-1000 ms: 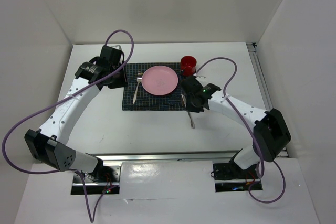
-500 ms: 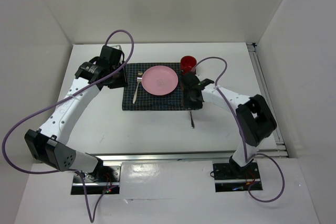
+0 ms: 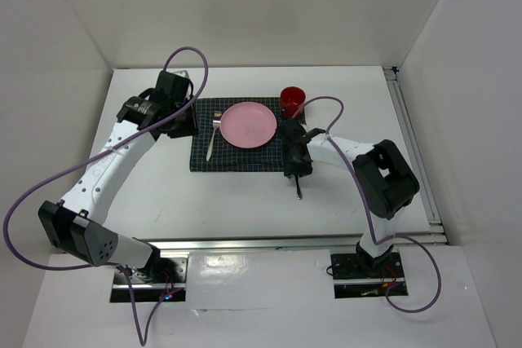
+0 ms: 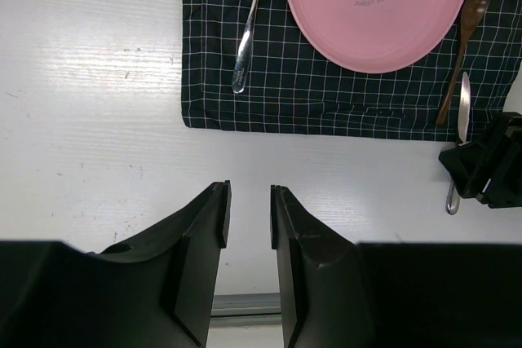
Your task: Set the dinner table for one person
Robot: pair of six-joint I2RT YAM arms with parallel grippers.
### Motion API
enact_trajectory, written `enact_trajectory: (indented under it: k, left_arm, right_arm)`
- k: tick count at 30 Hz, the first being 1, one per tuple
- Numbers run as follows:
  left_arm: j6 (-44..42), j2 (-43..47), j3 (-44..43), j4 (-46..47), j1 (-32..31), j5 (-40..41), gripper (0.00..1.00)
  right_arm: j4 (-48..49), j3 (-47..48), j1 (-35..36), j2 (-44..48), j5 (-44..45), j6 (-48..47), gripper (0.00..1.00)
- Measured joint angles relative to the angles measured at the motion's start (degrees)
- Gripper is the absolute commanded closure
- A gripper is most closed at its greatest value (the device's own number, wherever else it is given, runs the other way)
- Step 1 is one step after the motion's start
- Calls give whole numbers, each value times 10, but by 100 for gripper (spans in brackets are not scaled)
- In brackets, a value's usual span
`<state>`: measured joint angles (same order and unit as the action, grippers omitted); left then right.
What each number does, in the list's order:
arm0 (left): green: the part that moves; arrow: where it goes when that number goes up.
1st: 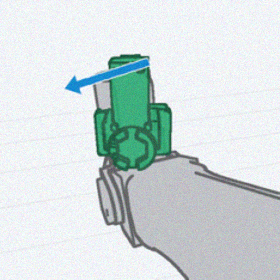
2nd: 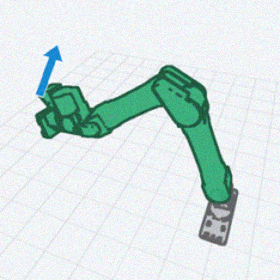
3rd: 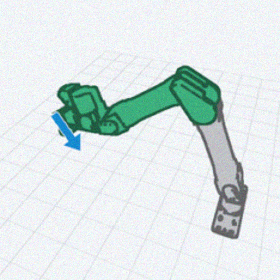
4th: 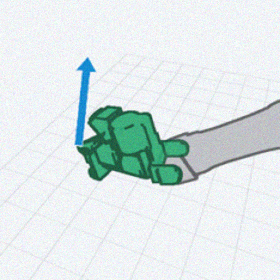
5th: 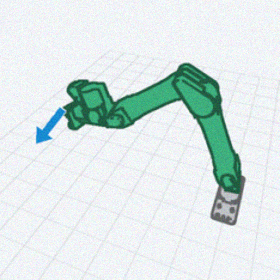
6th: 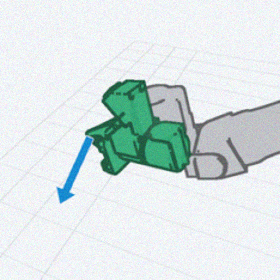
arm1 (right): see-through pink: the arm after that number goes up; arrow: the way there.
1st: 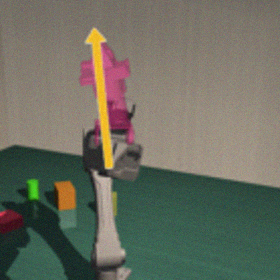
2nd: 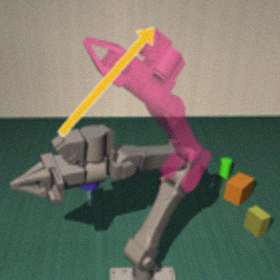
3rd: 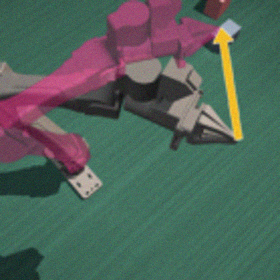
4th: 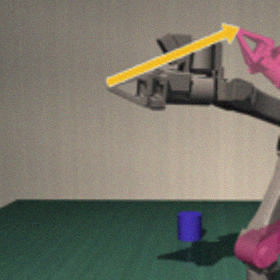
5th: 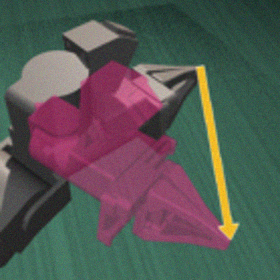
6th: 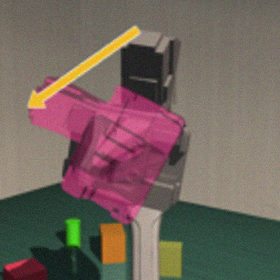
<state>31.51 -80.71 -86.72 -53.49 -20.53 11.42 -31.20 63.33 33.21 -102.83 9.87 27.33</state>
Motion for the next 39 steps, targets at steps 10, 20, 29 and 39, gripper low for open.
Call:
enact_trajectory:
  k: [10,20,29,39]
  left_arm:
    - [0,0,3,0,0,0,57]
    - [0,0,3,1,0,0,57]
    - [0,-1,3,2,0,-1,57]
    - [0,-2,3,3,0,-1,57]
  right_arm:
    - [2,-1,-9,-2,-3,-4,66]
    - [-2,1,-10,0,0,-8,98]
    - [-52,20,-14,25,19,-3,100]
    - [-63,121,-69,25,12,-49,100]
